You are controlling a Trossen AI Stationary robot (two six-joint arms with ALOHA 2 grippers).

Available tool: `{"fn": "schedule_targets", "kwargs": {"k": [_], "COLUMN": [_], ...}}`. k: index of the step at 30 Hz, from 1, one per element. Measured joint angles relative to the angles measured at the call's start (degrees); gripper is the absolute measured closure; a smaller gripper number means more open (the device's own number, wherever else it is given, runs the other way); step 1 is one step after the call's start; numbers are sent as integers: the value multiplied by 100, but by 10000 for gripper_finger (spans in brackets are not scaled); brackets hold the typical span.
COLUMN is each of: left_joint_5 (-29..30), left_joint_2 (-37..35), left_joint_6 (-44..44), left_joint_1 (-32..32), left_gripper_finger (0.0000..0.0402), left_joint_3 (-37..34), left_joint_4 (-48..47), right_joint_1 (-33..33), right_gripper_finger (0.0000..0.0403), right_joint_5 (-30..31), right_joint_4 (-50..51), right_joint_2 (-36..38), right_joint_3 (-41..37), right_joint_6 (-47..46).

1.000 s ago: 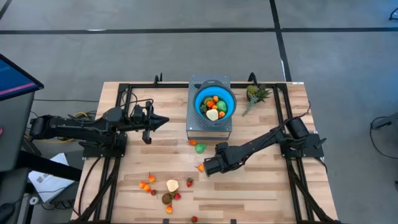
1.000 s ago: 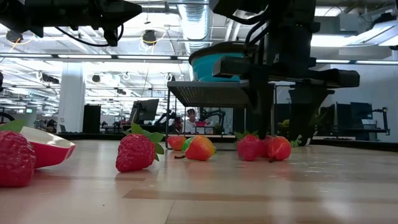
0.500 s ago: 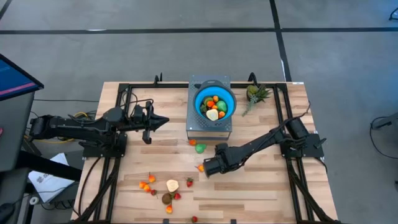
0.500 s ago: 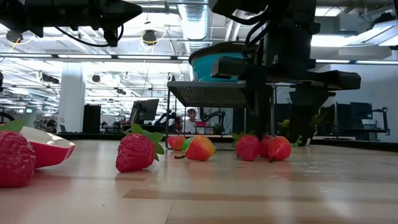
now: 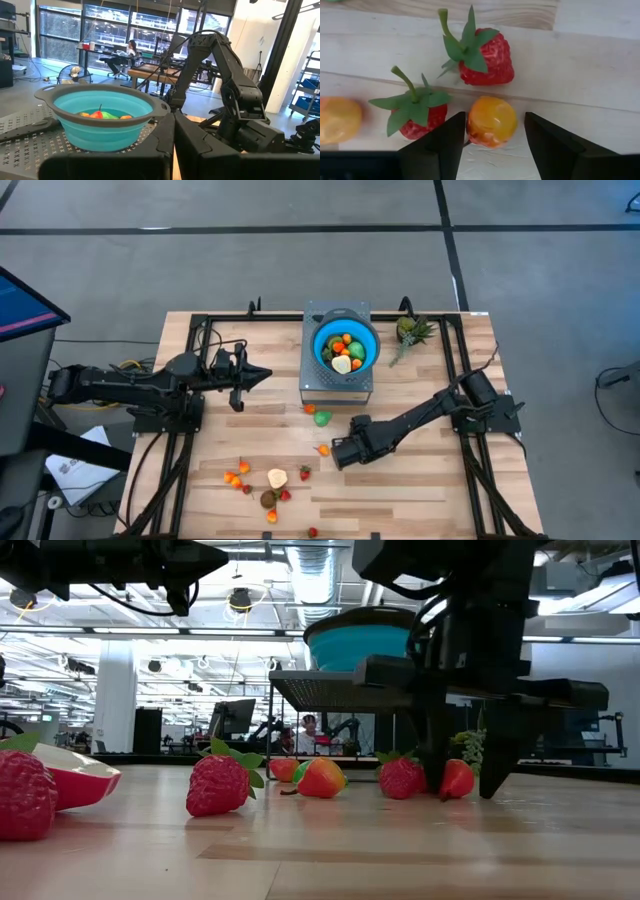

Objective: Pick & Place Fruit
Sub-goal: Put the peach into the strainer bowl

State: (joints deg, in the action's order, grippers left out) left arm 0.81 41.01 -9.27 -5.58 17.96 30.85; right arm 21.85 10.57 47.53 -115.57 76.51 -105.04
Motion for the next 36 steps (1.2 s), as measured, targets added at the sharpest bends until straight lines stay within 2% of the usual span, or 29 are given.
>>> {"fn": "schedule_targets", "kwargs": {"k": [12,15,24,33,36], "left_joint_5": [1,0,1,1,1], "left_joint_2": [0,0,0,0,0], "left_joint_6": [-1,-1,-1,-1,-1], "left_joint_1": [0,0,0,0,0], "left_gripper_finger": [400,400,400,400,400], "left_joint_3": [0,0,1,0,0], "left_joint_4": [0,0,0,0,0], "right_joint_1": [0,0,35,146,210], "right_gripper_finger": [287,290,261,314,319], "right_joint_5": [-7,-11,-15,-15,-18], "right_joint_4": [57,48,23,122,170], "right_joint_2": [0,0,0,9,90], "right_joint_3": [0,0,0,0,-4], "right_joint_6": [62,59,117,208,207]}}
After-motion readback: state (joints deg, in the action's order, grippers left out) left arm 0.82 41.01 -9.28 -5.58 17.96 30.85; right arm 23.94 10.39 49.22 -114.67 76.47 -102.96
